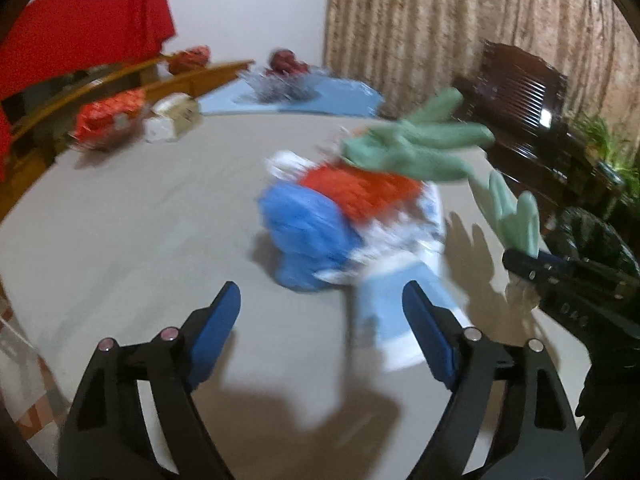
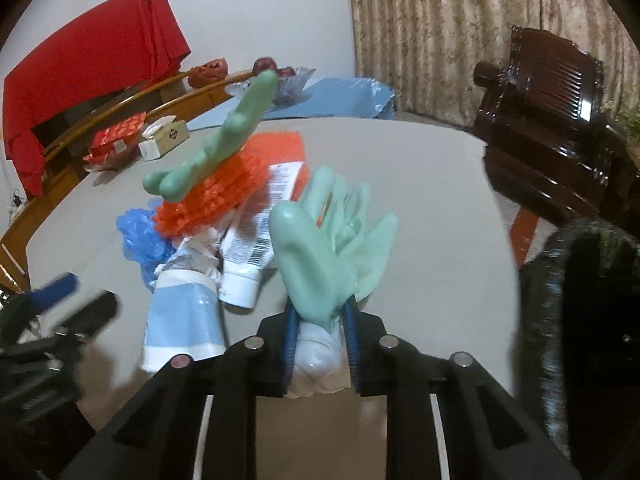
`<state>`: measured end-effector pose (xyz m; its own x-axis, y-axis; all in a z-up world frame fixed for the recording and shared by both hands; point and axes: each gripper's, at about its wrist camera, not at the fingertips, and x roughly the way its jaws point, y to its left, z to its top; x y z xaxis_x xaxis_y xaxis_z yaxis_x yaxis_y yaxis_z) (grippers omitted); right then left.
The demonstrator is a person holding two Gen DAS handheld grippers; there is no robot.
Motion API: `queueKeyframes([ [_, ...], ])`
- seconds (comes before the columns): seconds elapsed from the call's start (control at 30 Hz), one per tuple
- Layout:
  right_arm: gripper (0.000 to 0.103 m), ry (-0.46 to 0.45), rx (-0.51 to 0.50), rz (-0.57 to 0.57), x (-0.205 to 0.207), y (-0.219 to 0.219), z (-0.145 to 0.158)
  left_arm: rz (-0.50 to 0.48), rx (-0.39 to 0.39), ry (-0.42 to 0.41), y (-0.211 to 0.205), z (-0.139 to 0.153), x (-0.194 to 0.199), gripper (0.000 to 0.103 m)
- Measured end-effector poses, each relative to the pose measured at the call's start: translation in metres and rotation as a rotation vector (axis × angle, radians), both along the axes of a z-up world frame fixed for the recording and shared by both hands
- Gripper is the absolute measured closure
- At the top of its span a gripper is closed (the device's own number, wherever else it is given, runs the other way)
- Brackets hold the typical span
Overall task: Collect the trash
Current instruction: 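Grasp the green glove with the right gripper while the left gripper grasps the blue-white paper cup, then carry the glove and cup over the black bin and open both grippers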
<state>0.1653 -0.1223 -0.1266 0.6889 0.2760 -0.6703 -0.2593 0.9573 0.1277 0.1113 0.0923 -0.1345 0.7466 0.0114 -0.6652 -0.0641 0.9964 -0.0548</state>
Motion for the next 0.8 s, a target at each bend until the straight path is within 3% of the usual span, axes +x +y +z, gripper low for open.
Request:
queueKeyframes([
  [0.13,0.082,-0.018,-0.016,-0.019,-0.012,-0.014,0.006,-0.045,0.006,0.051,-0.02,-0.021,0.009,0.035],
  [0.27,0.082,-0.017,-0.025,-0.026,-0.023,-0.025,0.004,-0.083,-0.045,0.114,-0.028,-0.04,0.015,0.057],
  [0.4,0.082,-0.009,-0.021,-0.034,-0.031,-0.028,0.001,-0.084,-0.052,0.098,-0.032,-0.043,0.01,0.074],
  [0.57,0.082,-0.035,-0.014,-0.043,-0.041,-0.034,0.009,-0.086,-0.036,0.038,-0.038,-0.029,-0.009,0.08],
  [0.8,0.082,-0.105,-0.005,-0.066,-0.057,-0.044,0.033,-0.108,-0.028,-0.03,-0.047,0.008,-0.029,0.081],
])
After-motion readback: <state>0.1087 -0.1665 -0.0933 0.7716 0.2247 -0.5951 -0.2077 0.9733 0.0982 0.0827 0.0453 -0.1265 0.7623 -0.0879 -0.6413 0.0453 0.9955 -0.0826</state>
